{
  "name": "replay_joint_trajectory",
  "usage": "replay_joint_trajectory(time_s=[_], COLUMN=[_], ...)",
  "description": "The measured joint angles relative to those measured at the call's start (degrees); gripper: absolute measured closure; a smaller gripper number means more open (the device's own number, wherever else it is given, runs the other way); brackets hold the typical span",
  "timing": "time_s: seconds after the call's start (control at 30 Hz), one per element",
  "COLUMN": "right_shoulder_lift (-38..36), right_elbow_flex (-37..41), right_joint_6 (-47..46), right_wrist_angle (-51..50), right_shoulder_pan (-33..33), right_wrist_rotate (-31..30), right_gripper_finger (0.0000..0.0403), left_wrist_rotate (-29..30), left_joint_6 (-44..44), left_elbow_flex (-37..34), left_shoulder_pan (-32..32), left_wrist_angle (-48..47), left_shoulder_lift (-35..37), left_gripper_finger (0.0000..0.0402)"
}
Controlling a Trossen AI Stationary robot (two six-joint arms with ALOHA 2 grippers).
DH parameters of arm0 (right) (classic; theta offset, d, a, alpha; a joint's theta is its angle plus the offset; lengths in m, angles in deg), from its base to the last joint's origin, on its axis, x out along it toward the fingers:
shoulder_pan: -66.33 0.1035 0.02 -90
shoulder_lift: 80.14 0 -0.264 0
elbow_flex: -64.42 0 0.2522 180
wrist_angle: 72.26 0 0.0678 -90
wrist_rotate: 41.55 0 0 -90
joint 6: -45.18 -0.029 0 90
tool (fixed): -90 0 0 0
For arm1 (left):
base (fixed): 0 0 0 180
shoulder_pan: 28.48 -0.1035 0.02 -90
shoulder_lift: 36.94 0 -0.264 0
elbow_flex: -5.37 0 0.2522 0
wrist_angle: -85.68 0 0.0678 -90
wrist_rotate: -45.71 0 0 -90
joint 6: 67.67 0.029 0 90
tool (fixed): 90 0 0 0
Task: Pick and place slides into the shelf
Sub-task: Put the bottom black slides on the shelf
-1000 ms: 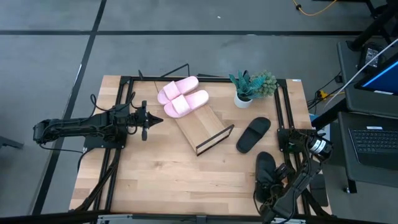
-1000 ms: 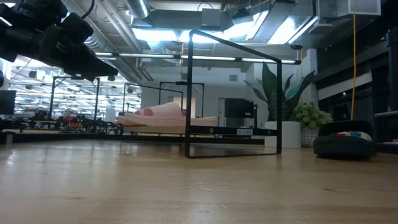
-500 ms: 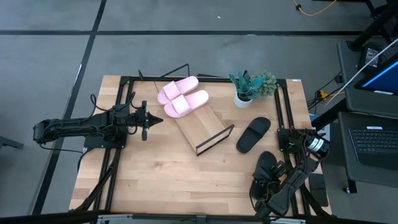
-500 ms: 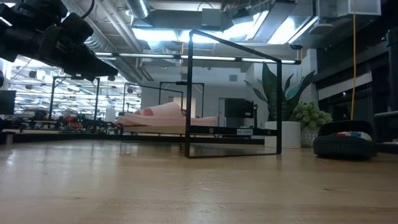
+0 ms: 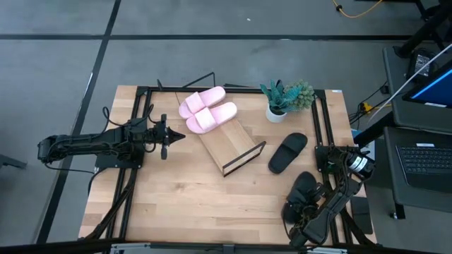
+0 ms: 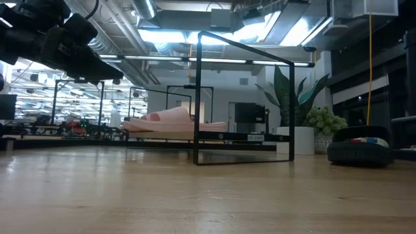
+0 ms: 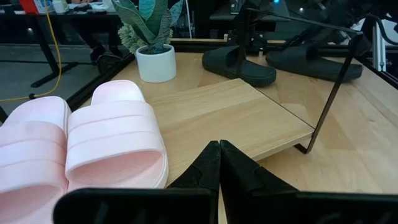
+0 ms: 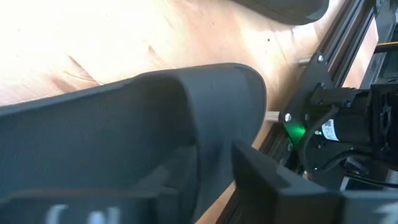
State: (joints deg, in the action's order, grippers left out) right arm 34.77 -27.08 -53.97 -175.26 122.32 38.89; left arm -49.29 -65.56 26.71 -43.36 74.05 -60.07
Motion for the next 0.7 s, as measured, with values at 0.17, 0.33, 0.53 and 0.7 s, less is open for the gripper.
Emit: replay_joint_trajectory(time_s=[0.17, 0.33, 0.53, 0.7], right_shoulder_lift=[0.0, -0.1, -0.4, -0.4], right_elbow_flex=[0.0, -0.4, -4.9, -8.5], right_joint_6=[-2.9, -5.8, -7.2, -7.1], right_wrist_angle=[0.0, 0.1, -0.6, -0.6], right_shoulder_pan=[0.0, 0.0, 0.0, 0.0], right_wrist_rotate=[0.0, -1.0, -9.4, -11.9], right_gripper_finger=[0.0389, 0.0393, 0.0395, 0.0395], left_wrist_rotate=[0.0, 0.0, 0.0, 0.0], left_joint_6=[0.0, 0.0, 0.0, 0.0], left_elbow_flex=[0.0, 0.0, 0.0, 0.0], left_shoulder_pan=[0.0, 0.0, 0.0, 0.0], left_wrist_angle=[0.0, 0.0, 0.0, 0.0], left_shoulder_lift=[0.0, 0.0, 0.0, 0.0], left_gripper_finger=[0.0401, 0.0401, 0.0401, 0.0401])
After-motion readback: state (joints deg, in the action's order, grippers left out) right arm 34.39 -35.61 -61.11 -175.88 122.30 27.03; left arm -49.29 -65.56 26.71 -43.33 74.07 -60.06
